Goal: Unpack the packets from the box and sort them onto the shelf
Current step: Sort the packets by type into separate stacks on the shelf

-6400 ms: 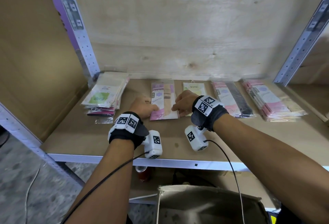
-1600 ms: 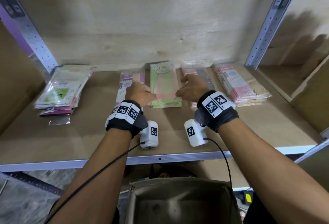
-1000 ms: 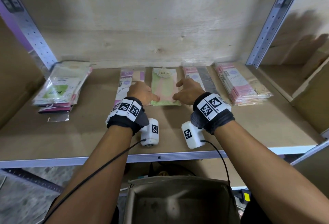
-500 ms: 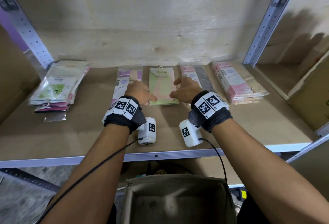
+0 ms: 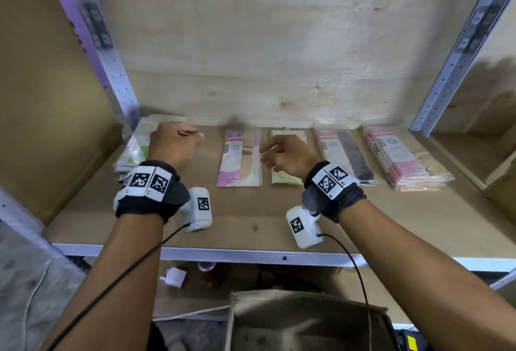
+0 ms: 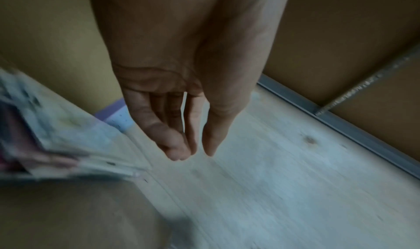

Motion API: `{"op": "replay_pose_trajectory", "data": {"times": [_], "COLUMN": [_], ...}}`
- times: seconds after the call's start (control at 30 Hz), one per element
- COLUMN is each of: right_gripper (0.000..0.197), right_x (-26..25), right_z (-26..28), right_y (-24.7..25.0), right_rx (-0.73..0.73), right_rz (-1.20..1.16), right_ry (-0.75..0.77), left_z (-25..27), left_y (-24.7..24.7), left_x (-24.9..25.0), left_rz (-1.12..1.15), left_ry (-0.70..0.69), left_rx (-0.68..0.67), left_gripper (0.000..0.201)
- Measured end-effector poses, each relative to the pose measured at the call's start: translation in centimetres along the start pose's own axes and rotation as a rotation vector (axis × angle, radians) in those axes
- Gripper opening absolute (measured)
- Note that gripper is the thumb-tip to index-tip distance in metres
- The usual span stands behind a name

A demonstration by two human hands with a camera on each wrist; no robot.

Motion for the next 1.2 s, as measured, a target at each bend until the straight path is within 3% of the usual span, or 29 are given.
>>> {"op": "replay_pose_trajectory", "data": {"times": [0.07, 0.23, 0.33, 0.5, 0.67, 0.73, 0.9, 1.0, 1.2], "right_gripper": [0.010, 0.017, 0.013, 0.070, 0.085, 0.079, 0.038, 0.027, 0.008], "right_x": [-1.2, -3.6, -4.6, -4.8, -3.3, -3.1, -3.7, -4.4, -5.8], "right_z": [-1.1, -4.7, -6.4, -9.2, -10.6, -10.6, -9.1, -7.3, -2.9], "right_y": [-3.2, -11.9, -16.8, -21.8, -23.4, -23.2, -20.7, -18.7, -12.8], "right_rx": [-0.066, -0.243, -0.248, -0.211, -0.201, -0.210, -0.193, -0.198, -0.213], "right_rz": [-0.029, -0.037, 0.014, 0.229, 0.239, 0.210, 0.198, 0.010, -0.413], "right_ry": [-0.032, -0.154, -0.150, -0.167, -0.199, -0.236, -0.206, -0.143, -0.112], "left_z": [-0.3, -1.0, -1.1, -0.9, -1.0, -1.2, -1.1, -1.2, -0.6], "left_y": [2.2, 6.5, 8.4, 10.0, 10.9, 11.0, 10.3, 9.4, 6.9], "left_x": [-1.8, -6.5, -8.9, -11.6, -12.2, -12.1, -11.5, -11.3, -8.5], "left_rz": [0.002, 0.063, 0.034, 0.033, 0.059, 0.053, 0.055, -0.013, -0.276], "left_ry": [0.024, 0.132, 0.137, 0.159, 0.153, 0.141, 0.127, 0.112, -0.052], "left_rx": [0.032, 0.054, 0.059, 0.068, 0.105, 0.109, 0.088, 0.018, -0.084], "left_gripper": [0.003, 0.009, 0.004, 0.010, 0.011, 0.011, 0.010, 0.033, 0.071]}}
Point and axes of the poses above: each hand's wrist, its own z-axis away from the middle knuckle, its own y-axis out of the back of the hand, x = y × z, the point moved 3 cm from there along -z, towards the middle knuckle, and after that the axes turned 13 degrees about -z, right-handed, at the moved point
